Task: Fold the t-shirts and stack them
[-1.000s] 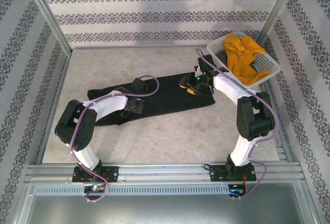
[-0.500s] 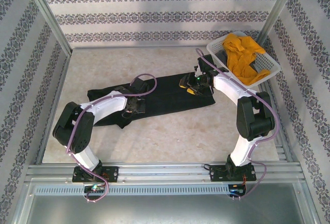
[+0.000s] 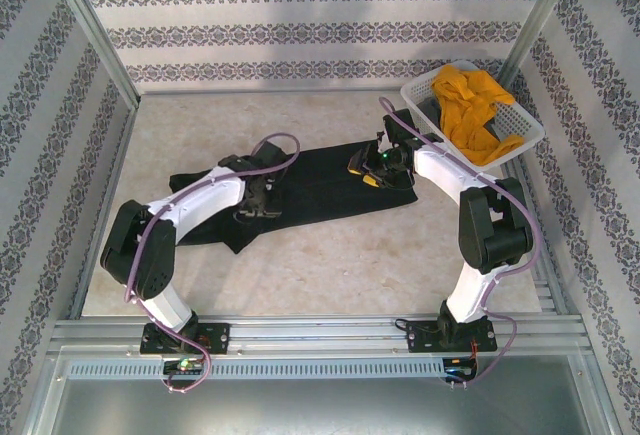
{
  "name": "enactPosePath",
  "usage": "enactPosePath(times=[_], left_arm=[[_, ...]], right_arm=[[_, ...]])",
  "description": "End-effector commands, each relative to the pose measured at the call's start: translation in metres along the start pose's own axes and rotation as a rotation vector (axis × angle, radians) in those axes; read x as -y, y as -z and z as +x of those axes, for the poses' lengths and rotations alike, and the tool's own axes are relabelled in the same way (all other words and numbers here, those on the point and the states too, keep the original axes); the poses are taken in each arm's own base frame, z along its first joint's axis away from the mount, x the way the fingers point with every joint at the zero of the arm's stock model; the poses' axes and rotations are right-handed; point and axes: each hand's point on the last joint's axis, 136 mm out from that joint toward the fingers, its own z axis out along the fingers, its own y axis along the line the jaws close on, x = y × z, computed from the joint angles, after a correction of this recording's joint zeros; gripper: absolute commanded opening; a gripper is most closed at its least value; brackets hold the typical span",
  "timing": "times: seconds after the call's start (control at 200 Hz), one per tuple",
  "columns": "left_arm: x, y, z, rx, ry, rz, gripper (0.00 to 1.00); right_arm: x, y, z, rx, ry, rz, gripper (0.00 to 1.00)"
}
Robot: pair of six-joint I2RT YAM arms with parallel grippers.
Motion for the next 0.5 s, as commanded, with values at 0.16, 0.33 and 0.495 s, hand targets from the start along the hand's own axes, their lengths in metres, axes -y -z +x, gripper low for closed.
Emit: enactPosePath(times=[0.16, 0.33, 0.495], left_arm=[[0.013, -0.010, -0.049, 0.060, 0.024, -0.021, 0.24], [0.008, -0.040, -0.033, -0.013, 0.049, -0.031, 0.16], [0.003, -0.059, -0.008, -0.056, 0.100, -0.013, 0.12]], right_arm=[[-0.009, 0.000, 0.007, -0.004, 0.013, -0.026, 0.48], [-0.008, 0.002, 0.010, 0.004, 0.013, -0.029, 0.48], [-0.002, 0.000, 0.015, 0.002, 0.003, -0.025, 0.48]])
